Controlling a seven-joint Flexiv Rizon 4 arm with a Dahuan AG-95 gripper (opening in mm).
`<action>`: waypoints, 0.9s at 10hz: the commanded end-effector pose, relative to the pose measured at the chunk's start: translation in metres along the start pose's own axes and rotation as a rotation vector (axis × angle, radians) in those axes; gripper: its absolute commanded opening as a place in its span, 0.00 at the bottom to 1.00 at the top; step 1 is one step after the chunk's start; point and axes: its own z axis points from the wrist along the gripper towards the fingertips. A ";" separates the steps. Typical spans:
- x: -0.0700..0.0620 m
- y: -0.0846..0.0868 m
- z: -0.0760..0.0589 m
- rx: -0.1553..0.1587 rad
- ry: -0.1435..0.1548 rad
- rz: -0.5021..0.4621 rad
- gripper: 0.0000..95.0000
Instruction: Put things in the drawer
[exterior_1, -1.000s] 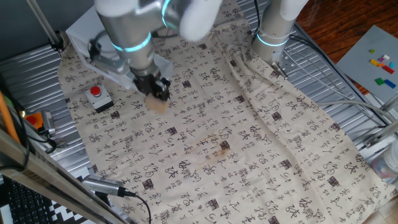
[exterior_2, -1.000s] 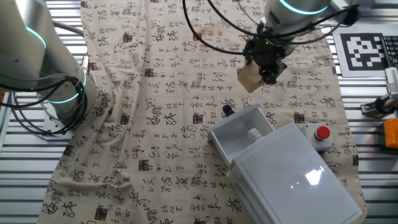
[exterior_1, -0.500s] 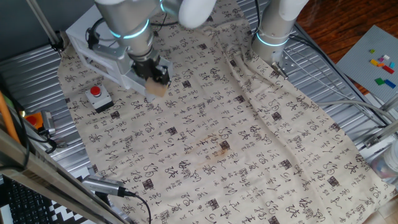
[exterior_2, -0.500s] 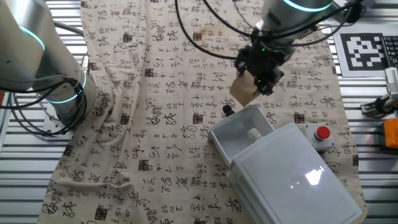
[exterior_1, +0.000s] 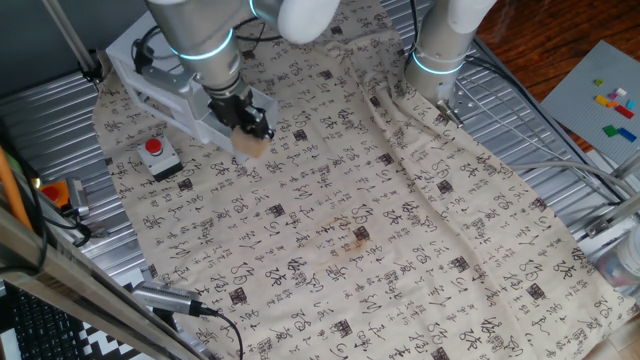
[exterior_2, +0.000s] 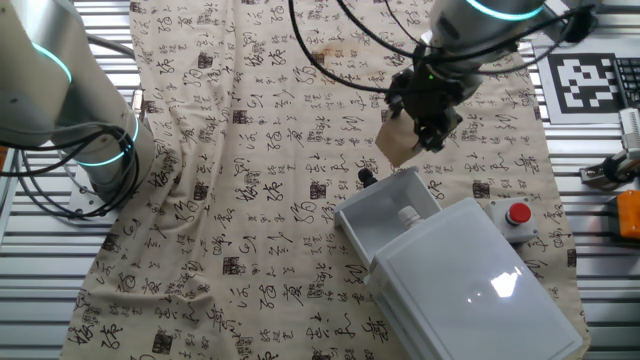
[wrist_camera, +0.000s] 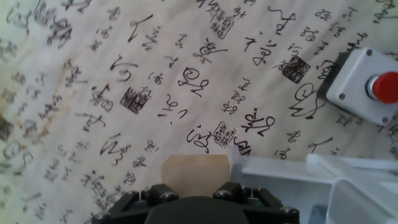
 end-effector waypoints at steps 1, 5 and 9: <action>0.000 0.002 0.000 -0.001 -0.009 0.175 0.00; 0.000 0.002 0.000 0.021 -0.008 0.316 0.00; 0.029 -0.059 -0.013 -0.014 -0.027 0.189 0.00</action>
